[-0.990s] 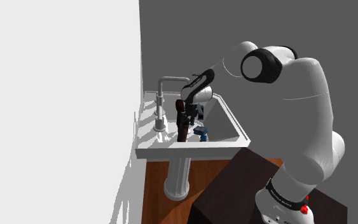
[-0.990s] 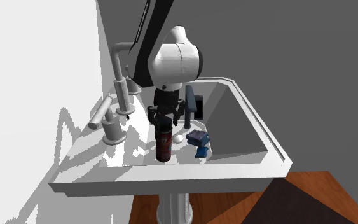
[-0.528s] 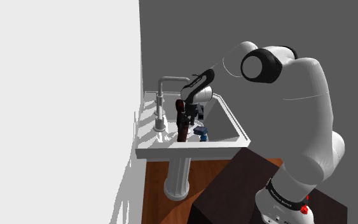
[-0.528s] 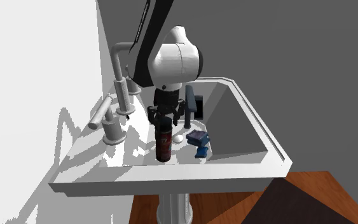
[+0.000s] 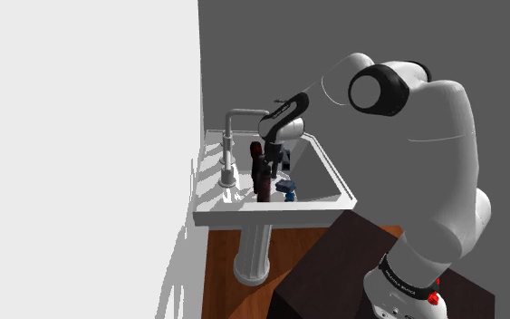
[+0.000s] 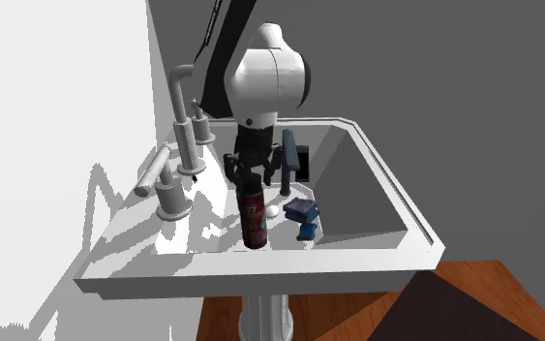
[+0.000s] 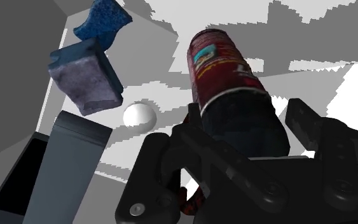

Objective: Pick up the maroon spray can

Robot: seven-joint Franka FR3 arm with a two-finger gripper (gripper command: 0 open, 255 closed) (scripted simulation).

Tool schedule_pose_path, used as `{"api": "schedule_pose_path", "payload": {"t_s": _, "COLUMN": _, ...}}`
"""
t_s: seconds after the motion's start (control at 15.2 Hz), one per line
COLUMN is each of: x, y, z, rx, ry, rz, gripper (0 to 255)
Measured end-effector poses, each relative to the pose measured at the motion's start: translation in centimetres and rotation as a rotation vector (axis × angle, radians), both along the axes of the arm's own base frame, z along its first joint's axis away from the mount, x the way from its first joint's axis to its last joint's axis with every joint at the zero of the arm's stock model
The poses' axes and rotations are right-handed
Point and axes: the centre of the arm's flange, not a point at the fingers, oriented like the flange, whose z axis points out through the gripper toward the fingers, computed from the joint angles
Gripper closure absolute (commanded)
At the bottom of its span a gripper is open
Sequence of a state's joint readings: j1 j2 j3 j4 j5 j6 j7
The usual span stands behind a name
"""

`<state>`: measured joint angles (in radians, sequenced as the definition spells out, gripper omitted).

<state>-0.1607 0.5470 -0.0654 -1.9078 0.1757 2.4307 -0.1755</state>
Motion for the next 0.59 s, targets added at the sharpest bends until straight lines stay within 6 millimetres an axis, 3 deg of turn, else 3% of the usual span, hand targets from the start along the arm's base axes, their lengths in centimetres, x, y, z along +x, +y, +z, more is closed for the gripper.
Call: {"api": "schedule_pose_path", "payload": {"t_s": 0.59, "x": 0.1, "y": 0.0, "z": 5.2, "rx": -0.004, "ry": -0.018, "rz": 0.000, "gripper": 255}}
